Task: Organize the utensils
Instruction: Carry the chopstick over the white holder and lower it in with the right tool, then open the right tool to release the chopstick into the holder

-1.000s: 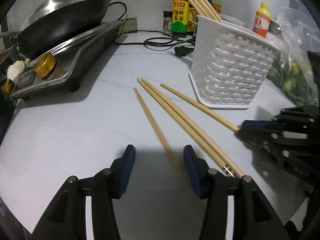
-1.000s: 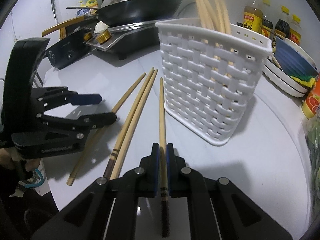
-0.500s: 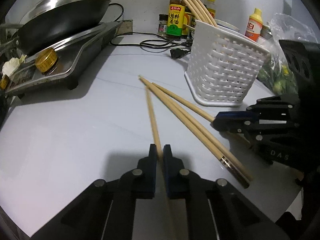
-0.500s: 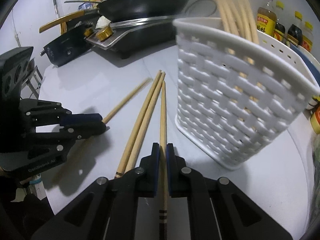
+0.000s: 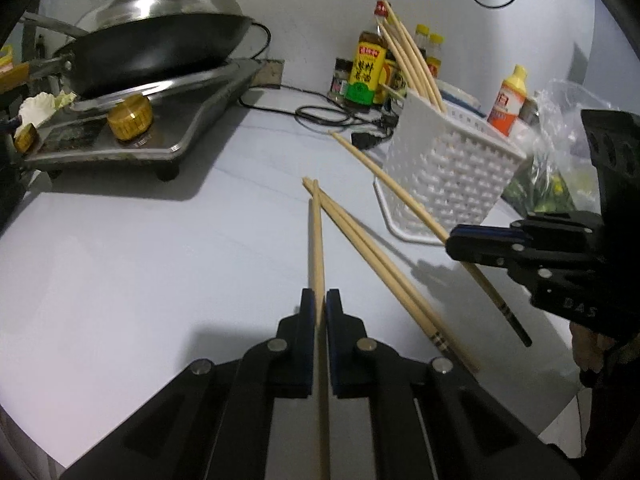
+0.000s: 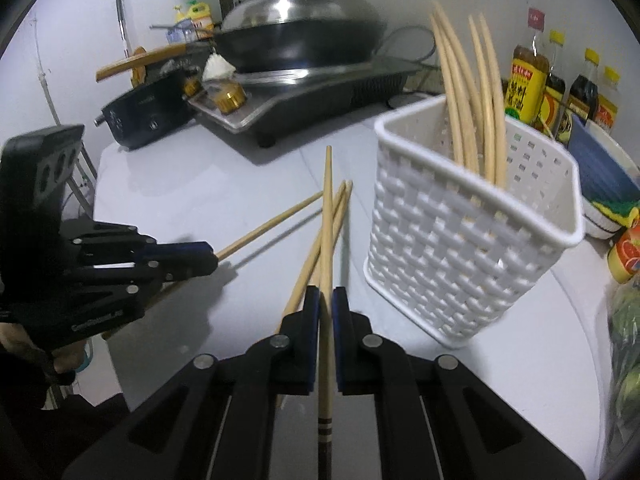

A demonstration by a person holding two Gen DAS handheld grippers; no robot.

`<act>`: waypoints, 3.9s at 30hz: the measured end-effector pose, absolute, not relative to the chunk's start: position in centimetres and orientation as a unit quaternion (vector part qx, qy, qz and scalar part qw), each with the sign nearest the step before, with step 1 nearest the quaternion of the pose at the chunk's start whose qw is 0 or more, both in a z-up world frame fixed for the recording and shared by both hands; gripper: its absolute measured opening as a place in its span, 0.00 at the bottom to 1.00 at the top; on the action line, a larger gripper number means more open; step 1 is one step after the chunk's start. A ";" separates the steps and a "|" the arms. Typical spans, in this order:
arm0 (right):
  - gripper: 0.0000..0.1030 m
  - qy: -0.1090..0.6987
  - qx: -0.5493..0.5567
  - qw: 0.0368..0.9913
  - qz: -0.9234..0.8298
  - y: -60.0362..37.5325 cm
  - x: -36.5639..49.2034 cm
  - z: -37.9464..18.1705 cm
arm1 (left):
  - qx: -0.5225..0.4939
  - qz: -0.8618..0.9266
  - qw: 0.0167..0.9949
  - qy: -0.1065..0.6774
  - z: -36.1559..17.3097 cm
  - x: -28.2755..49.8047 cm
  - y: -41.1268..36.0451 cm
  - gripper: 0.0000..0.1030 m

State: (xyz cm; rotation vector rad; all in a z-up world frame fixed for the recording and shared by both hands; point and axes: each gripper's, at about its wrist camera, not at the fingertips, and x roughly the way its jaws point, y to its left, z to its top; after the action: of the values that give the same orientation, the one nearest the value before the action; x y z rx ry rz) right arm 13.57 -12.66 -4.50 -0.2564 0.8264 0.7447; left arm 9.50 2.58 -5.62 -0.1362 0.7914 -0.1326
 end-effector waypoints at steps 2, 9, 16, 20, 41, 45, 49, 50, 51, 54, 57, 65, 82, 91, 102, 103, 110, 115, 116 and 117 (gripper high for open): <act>0.06 0.383 -0.115 0.844 0.358 -12.8 13.3 -3.5 | -0.068 -0.061 0.921 0.378 -5.1 9.4 2.7 0.05; 0.06 0.350 -0.107 0.854 0.369 -13.5 12.7 0.0 | -0.078 -0.054 0.929 0.358 -3.4 8.7 3.7 0.05; 0.06 0.316 -0.101 0.868 0.369 -14.3 13.4 3.6 | -0.069 -0.056 0.939 0.331 -1.4 8.7 3.3 0.05; 0.06 0.302 -0.102 0.877 0.359 -14.8 14.7 5.1 | -0.064 -0.054 0.945 0.316 -0.1 9.0 3.2 0.05; 0.06 0.272 -0.083 0.902 0.327 -16.1 22.8 9.0 | -0.069 -0.052 0.958 0.273 3.0 10.2 4.6 0.05; 0.06 0.268 -0.083 0.903 0.324 -15.2 23.9 9.3 | -0.074 -0.048 0.958 0.272 3.0 10.4 5.3 0.05; 0.06 0.272 -0.087 0.903 0.322 -14.0 24.8 8.7 | -0.075 -0.041 0.958 0.274 2.7 10.6 5.7 0.05; 0.06 0.277 -0.091 0.901 0.320 -13.6 25.0 8.3 | -0.076 -0.039 0.958 0.274 2.6 10.6 5.8 0.05; 0.06 0.280 -0.092 0.901 0.319 -13.4 25.1 7.9 | -0.077 -0.038 0.958 0.273 2.6 10.6 5.9 0.05; 0.06 0.293 -0.097 0.897 0.317 -12.9 25.4 6.7 | -0.080 -0.036 0.958 0.274 2.4 10.8 6.0 0.05; 0.06 0.306 -0.095 0.894 0.314 -12.8 25.4 5.5 | -0.081 -0.038 0.957 0.276 2.3 11.0 5.9 0.05; 0.06 0.330 -0.097 0.885 0.314 -13.0 24.4 3.1 | -0.078 -0.040 0.957 0.278 2.2 11.1 5.4 0.05; 0.06 0.355 -0.120 0.872 0.314 -13.5 22.6 1.2 | -0.068 -0.024 0.952 0.298 1.3 10.5 4.3 0.05; 0.27 0.340 -0.114 0.878 0.316 -15.6 21.8 2.3 | -0.056 -0.022 0.952 0.299 2.1 10.6 2.9 0.05; 0.43 0.311 -0.069 0.898 0.304 -20.6 21.6 4.7 | -0.054 -0.078 0.957 0.274 5.7 13.5 -1.8 0.05; 0.43 0.308 -0.064 0.899 0.303 -21.1 21.6 4.9 | -0.054 -0.081 0.958 0.269 6.2 13.9 -2.3 0.05; 0.45 0.292 -0.039 0.906 0.305 -23.7 21.3 5.5 | -0.118 -0.106 0.953 0.259 7.8 17.9 -3.5 0.05; 0.45 0.286 -0.024 0.907 0.307 -25.0 21.3 5.6 | -0.180 -0.113 0.939 0.269 7.3 21.5 -4.2 0.05; 0.45 0.285 -0.021 0.907 0.308 -25.4 21.4 5.5 | -0.197 -0.114 0.935 0.273 7.0 22.4 -4.2 0.05; 0.46 0.285 -0.019 0.908 0.308 -25.7 21.5 5.5 | -0.207 -0.110 0.932 0.276 6.8 23.0 -4.2 0.05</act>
State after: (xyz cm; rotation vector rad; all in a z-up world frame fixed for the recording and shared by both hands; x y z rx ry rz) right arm 21.49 -25.71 5.50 -0.0389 0.5875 0.6351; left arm 22.96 -4.20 6.78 -0.4239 0.5639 -0.2259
